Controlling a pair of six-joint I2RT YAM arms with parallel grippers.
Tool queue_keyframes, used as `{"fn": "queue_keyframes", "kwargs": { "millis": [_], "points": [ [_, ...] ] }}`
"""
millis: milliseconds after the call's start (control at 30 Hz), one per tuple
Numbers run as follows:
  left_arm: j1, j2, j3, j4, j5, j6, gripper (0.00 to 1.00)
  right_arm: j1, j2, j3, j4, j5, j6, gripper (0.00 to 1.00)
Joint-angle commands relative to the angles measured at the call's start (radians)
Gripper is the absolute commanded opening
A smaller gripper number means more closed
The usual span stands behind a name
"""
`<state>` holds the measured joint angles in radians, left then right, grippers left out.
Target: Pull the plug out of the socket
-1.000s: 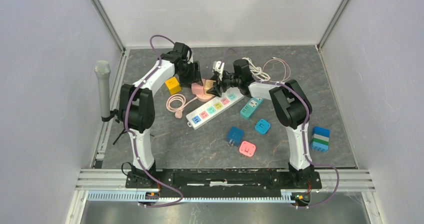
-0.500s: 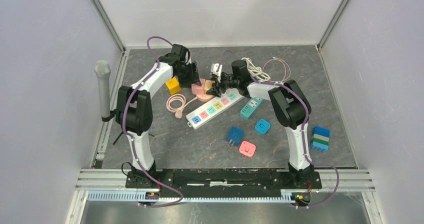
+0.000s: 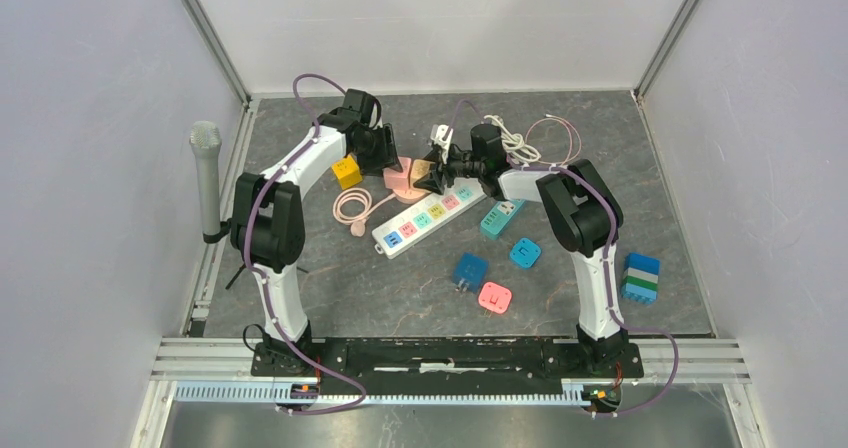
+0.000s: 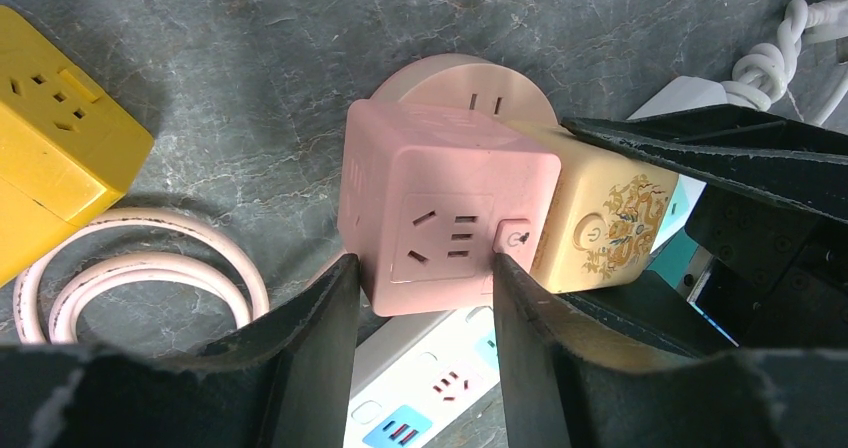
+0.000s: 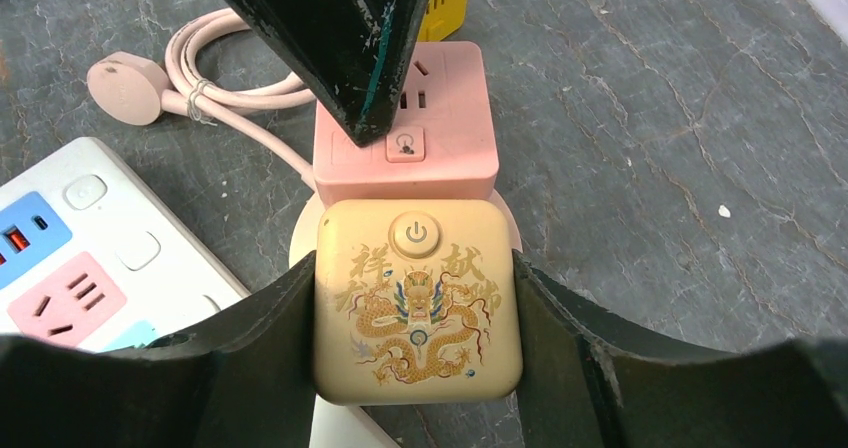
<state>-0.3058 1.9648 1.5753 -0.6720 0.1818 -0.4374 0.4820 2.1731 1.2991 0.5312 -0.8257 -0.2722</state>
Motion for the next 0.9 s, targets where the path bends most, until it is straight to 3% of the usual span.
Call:
{"fn": "queue_keyframes", "kwargs": {
  "millis": [0, 100, 233, 467, 567, 733, 867],
  "points": [
    [-0.024, 0.117, -0.104, -0.192, -0.158, 0.005, 0.53, 0.014, -0.033, 0.053, 0.094, -0.06, -0.008, 0.0],
    [-0.027, 0.124, -0.107, -0.192, -0.162, 0.006, 0.52, 0.029, -0.057, 0.035, 0.006, -0.009, -0.125, 0.0],
    [-0.029, 0.14, -0.099, -0.214, -0.178, 0.001, 0.51, 0.022, -0.086, 0.028, 0.022, 0.005, -0.16, 0.0],
    [-0.029, 0.145, -0.081, -0.237, -0.179, -0.01, 0.51, -0.052, -0.021, 0.064, 0.325, -0.084, 0.199, 0.0],
    [-0.028, 0.15, -0.076, -0.237, -0.177, -0.01, 0.5, -0.031, -0.025, 0.066, 0.246, -0.08, 0.133, 0.0],
    [-0.028, 0.166, -0.063, -0.254, -0.206, -0.011, 0.5, 0.043, -0.083, 0.01, -0.053, 0.031, -0.184, 0.0],
    [-0.028, 0.168, -0.064, -0.259, -0.206, -0.008, 0.5, 0.021, -0.08, 0.049, -0.04, 0.032, -0.136, 0.0]
  ]
}}
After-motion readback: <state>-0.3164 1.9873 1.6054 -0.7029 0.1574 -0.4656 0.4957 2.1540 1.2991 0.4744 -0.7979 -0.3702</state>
